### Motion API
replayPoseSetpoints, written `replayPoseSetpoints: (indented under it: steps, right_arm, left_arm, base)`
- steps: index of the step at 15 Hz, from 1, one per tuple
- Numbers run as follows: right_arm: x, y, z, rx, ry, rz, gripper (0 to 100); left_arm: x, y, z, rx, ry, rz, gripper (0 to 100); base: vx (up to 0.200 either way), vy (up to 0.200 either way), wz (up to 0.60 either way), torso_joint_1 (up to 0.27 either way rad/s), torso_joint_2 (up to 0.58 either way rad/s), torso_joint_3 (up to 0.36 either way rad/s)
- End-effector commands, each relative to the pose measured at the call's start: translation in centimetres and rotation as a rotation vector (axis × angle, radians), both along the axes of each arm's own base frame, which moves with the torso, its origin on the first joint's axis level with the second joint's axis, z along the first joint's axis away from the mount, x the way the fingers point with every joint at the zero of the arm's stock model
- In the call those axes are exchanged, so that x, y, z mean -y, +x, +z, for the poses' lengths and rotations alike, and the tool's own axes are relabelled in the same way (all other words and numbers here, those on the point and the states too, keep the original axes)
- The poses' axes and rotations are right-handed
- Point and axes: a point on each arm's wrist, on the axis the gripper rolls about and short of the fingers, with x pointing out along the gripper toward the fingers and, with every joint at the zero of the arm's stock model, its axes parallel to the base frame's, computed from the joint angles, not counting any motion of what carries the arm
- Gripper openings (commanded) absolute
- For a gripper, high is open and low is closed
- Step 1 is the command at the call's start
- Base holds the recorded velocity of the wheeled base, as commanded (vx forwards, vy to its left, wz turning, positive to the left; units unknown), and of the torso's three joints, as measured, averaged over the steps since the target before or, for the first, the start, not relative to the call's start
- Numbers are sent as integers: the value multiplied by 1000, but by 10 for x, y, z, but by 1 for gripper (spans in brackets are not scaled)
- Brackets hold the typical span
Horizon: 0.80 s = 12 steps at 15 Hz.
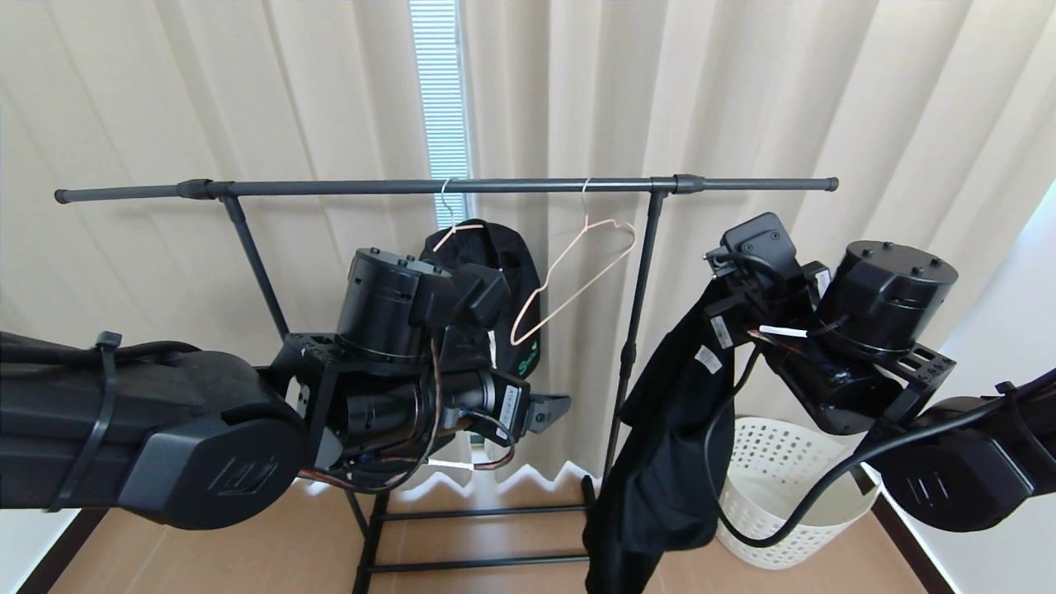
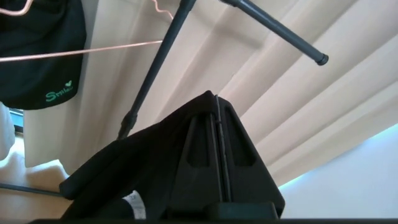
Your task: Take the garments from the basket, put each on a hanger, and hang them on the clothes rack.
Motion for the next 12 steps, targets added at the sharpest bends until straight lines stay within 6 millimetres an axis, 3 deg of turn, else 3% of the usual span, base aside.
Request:
replayPoseSetpoints:
  steps: [1, 5, 9, 12]
  right_arm:
    - [0, 0, -1, -3, -2, 0, 0]
    - [0, 0, -1, -4, -3, 0, 0]
    - [0, -1, 0, -2, -3, 0, 0]
    - [4, -1, 3, 6, -10, -11, 0]
  left_arm:
    - [0, 1, -2, -5, 4, 3, 100]
    - [-2, 5, -5, -9, 8, 18, 100]
    - [5, 18, -9, 58, 3, 11, 100]
    - [11, 44, -13, 153, 107, 48, 100]
  base:
    - [200, 0, 0, -7, -2, 2]
    - [200, 0, 0, 13, 4, 1]
    - [0, 0, 0, 0, 0, 0]
    - [0, 0, 0, 0, 0, 0]
